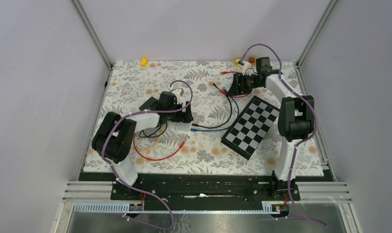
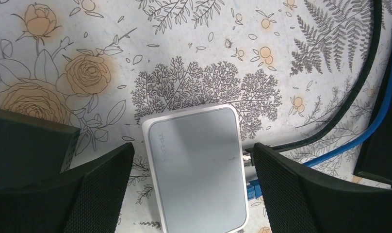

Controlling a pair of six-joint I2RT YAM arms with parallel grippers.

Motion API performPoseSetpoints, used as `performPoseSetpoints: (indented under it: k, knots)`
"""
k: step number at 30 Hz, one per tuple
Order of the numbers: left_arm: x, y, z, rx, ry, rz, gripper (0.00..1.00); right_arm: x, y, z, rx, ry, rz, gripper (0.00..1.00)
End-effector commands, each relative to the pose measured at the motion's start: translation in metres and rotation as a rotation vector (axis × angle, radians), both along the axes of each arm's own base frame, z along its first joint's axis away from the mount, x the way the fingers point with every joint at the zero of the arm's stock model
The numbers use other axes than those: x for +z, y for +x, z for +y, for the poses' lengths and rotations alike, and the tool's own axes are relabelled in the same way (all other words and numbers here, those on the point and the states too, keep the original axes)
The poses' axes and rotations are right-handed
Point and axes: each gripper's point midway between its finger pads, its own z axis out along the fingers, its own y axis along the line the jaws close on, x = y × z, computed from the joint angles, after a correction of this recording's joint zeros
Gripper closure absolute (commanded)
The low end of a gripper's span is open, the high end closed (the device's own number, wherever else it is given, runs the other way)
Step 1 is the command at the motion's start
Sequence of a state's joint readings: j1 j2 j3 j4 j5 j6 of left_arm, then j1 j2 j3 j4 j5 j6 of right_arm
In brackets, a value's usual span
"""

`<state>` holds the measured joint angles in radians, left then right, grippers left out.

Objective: Pull the plug from the switch port
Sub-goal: Move the switch port to the center of the board.

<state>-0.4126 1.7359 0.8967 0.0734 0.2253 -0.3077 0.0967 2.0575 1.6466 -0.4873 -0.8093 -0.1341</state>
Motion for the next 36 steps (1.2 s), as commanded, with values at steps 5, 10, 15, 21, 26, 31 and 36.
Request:
performPoseSetpoints:
  k: [5,10,15,21,26,31,36]
  knots:
    - [0.012,0.002,0.005,-0.058,0.096,-0.013,0.02,0.023,-0.038,0.035,0.098,0.058,-0.013,0.3]
    - [0.021,-0.01,0.012,-0.145,0.162,-0.033,0.01,0.016,-0.046,0.032,0.098,0.039,-0.004,0.29]
    - [0.022,-0.032,0.014,-0.233,0.177,-0.022,0.01,0.011,-0.051,0.03,0.102,0.031,-0.001,0.29]
    - [0.01,-0.05,0.01,-0.312,0.206,0.004,0.01,0.005,-0.051,0.033,0.104,0.045,0.023,0.29]
    - [-0.002,-0.06,0.007,-0.344,0.254,0.018,0.01,0.0,-0.055,0.034,0.103,0.06,0.045,0.28]
    - [-0.014,-0.055,0.011,-0.291,0.288,0.034,0.01,-0.004,-0.057,0.036,0.106,0.08,0.066,0.28]
    - [-0.021,-0.05,0.012,-0.278,0.304,0.034,0.05,-0.007,-0.058,0.04,0.104,0.111,0.1,0.28]
